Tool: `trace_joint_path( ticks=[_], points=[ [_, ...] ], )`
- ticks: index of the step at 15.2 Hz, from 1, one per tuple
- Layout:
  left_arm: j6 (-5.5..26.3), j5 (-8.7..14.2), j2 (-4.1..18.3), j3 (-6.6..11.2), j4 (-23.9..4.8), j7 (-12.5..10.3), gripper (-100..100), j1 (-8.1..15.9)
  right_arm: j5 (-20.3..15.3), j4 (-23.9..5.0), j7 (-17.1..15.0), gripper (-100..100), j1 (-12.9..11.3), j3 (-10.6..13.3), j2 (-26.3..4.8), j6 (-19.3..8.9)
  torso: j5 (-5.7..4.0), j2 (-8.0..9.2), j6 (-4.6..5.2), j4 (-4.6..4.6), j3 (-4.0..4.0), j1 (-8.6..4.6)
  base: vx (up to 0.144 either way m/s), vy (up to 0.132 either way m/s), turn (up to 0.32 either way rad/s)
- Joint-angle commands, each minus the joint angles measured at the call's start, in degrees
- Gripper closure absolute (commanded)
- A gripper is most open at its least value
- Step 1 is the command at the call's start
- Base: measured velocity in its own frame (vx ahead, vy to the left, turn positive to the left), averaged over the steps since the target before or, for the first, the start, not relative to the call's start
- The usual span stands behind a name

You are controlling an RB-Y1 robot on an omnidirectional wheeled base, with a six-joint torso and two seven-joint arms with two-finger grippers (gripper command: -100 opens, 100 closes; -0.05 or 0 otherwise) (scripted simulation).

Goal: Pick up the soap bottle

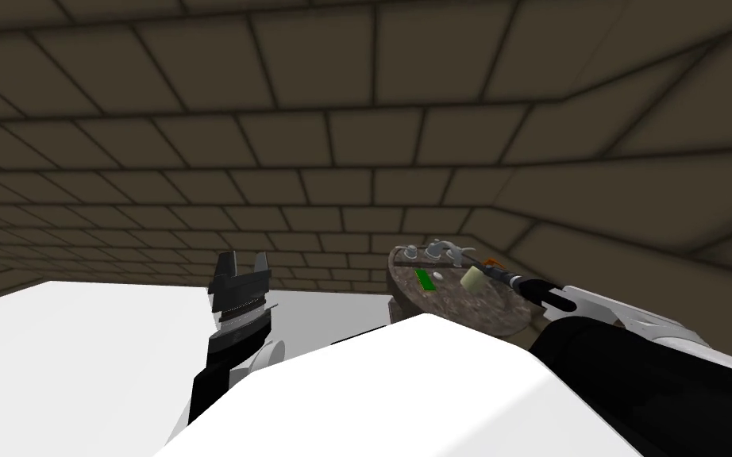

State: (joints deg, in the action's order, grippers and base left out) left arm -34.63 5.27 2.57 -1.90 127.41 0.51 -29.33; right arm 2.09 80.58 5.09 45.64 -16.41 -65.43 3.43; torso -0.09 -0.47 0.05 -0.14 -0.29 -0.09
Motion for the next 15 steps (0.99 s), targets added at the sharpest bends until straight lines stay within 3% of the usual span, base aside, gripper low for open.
trace_joint_path(
  ticks=[1,2,4,6,8,11,12,15],
  points=[
    [0.0,0.0,0.0,0.00,0.0,0.0,0,0.0,0.0,-0.9,0.1,-100,0.5,-0.3,0.2,2.9,0.00,0.00,0.00,0.00,0.00,0.00,0.071,0.033,-0.005],
    [0.0,0.0,0.0,0.00,0.0,0.0,0,0.0,0.0,-0.9,0.1,-100,0.5,-0.3,0.2,3.1,-0.01,0.05,-0.01,0.01,0.02,-0.05,0.036,0.019,0.011],
    [0.0,0.0,0.0,0.00,0.0,0.0,0,0.0,0.5,-5.3,0.7,-100,1.2,-0.4,0.3,6.6,-0.04,0.09,0.04,0.02,0.06,-0.10,0.123,0.046,-0.089],
    [0.0,0.0,0.0,0.00,0.0,0.0,0,0.0,0.5,-5.3,0.7,-100,1.2,-0.4,0.3,8.8,-0.05,-0.07,0.05,-0.04,-0.05,-0.08,0.103,0.039,-0.023],
    [0.0,0.0,0.0,0.00,0.0,0.0,0,0.0,0.9,-8.9,1.3,-100,1.9,-0.4,0.3,11.4,-0.07,0.03,0.08,-0.02,0.01,-0.17,0.105,0.034,-0.081],
    [0.0,0.0,0.0,0.00,0.0,0.0,0,0.0,0.9,-9.8,1.3,-100,1.9,-0.4,0.3,14.5,-0.09,0.06,0.04,-0.02,0.02,-0.21,0.071,0.027,-0.012],
    [0.0,0.0,0.0,0.00,0.0,0.0,0,0.0,1.4,-12.4,1.8,-100,2.6,-0.5,0.4,16.3,-0.09,0.15,0.04,0.00,0.07,-0.24,0.100,0.038,-0.052],
    [0.0,0.0,0.0,0.00,0.0,0.0,0,0.0,1.4,-14.2,1.8,-100,2.6,-0.5,0.4,20.0,-0.08,-0.03,0.06,-0.03,-0.03,-0.16,0.109,0.044,-0.056]
  ],
)
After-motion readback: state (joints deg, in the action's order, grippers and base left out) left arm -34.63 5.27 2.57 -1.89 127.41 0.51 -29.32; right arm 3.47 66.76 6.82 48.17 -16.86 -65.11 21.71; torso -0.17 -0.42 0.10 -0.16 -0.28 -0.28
